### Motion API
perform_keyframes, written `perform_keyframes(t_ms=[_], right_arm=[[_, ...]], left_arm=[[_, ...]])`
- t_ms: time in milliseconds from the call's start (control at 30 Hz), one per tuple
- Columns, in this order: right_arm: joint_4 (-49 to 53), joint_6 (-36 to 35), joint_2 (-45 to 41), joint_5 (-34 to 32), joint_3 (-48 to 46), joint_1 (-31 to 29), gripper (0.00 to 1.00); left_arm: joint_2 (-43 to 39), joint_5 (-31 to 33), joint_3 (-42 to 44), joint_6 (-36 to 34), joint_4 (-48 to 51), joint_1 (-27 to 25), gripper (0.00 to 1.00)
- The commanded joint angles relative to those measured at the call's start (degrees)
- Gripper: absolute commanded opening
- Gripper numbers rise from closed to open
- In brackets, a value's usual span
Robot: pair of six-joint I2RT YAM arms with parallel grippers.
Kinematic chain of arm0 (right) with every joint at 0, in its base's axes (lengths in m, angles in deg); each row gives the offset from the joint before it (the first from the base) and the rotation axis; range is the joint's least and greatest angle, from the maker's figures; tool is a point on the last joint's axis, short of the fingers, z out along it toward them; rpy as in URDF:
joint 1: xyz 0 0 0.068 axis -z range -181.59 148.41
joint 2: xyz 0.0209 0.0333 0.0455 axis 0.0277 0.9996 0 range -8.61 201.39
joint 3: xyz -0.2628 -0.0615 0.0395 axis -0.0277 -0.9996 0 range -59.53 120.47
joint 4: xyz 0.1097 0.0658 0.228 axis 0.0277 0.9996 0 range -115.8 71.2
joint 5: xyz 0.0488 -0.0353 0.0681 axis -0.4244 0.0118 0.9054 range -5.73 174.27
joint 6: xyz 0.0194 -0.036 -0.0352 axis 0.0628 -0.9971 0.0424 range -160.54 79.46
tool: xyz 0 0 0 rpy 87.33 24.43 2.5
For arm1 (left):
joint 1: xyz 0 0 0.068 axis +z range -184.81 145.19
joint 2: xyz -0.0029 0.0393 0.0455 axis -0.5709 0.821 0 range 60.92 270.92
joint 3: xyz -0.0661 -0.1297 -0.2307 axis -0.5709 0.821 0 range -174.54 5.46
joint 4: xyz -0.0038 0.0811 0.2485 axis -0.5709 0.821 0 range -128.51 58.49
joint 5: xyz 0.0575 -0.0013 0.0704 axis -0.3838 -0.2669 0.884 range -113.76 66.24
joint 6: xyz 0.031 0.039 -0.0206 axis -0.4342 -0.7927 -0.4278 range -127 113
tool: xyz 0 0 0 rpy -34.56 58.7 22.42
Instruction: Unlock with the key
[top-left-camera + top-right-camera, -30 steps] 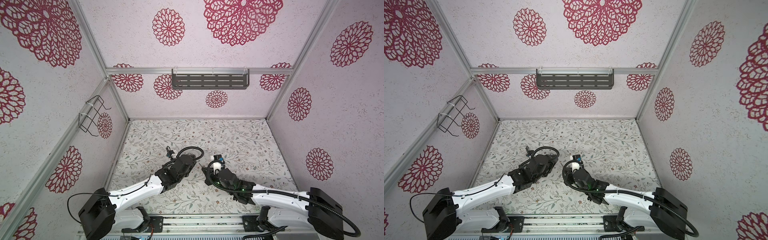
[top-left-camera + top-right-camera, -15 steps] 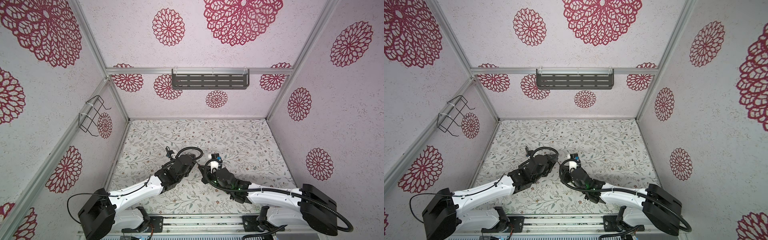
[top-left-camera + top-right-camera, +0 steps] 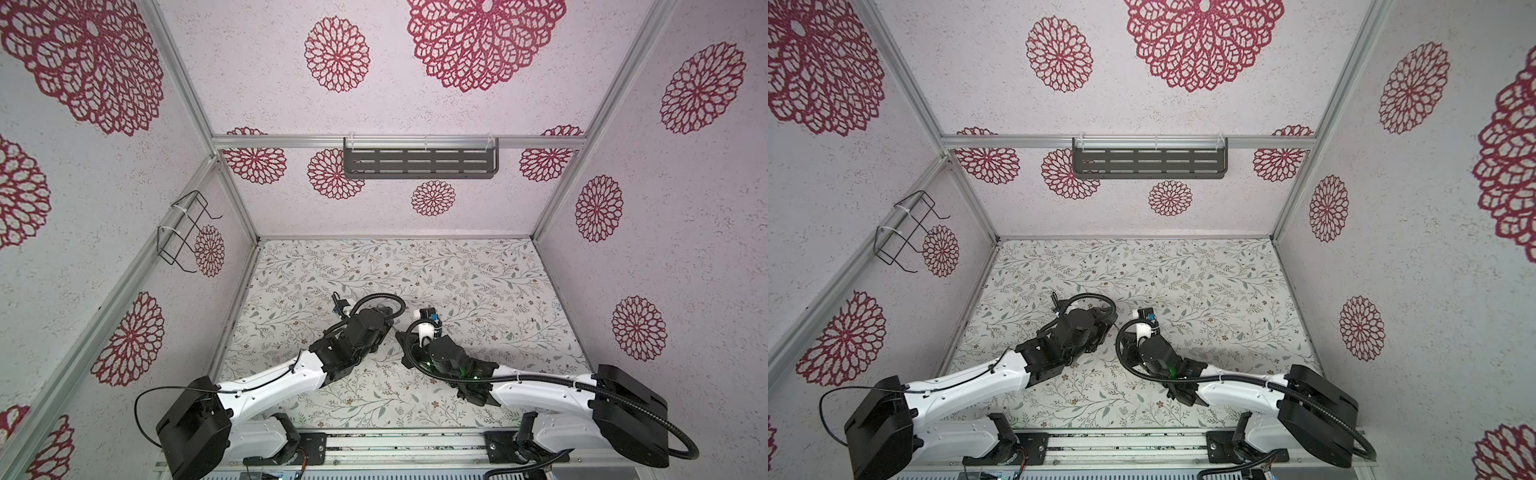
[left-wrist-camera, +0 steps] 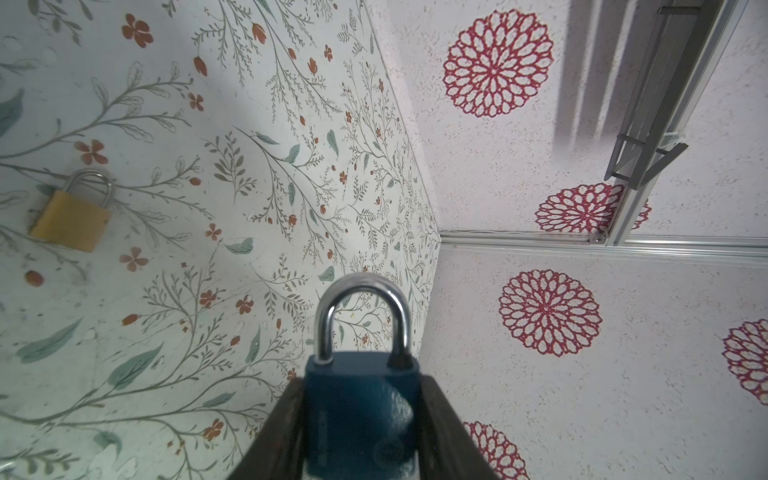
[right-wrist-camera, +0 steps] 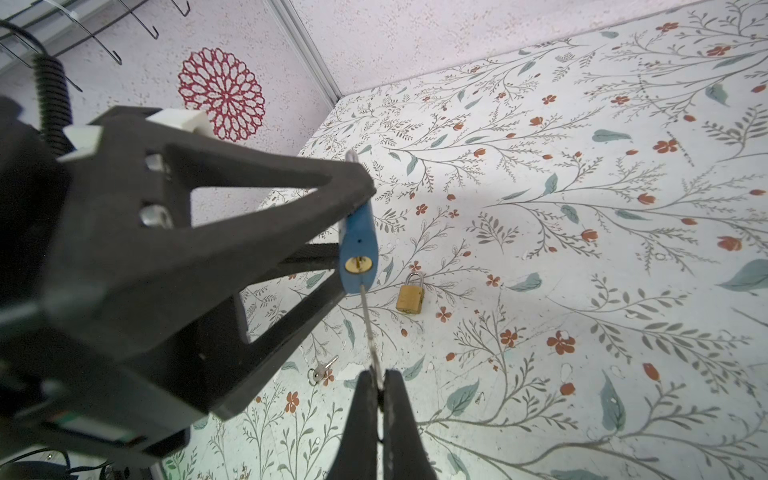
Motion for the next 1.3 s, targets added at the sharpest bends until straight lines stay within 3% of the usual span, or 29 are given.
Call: perform_keyframes(t_ms=[0,1267], right_arm=[[-4.3,-1.6,-2.6,-0.7,0.7,-0.3,0.00],[0.3,-0.8,-0.5,1.8,4.1,1.3,0.00]], left_arm=[[-0.1,0.6,-0.4,-0.7,-1.8,0.2,0.00],[-1.2,1.0,-0.7,-1.9,-0.7,-0.1,0.00]])
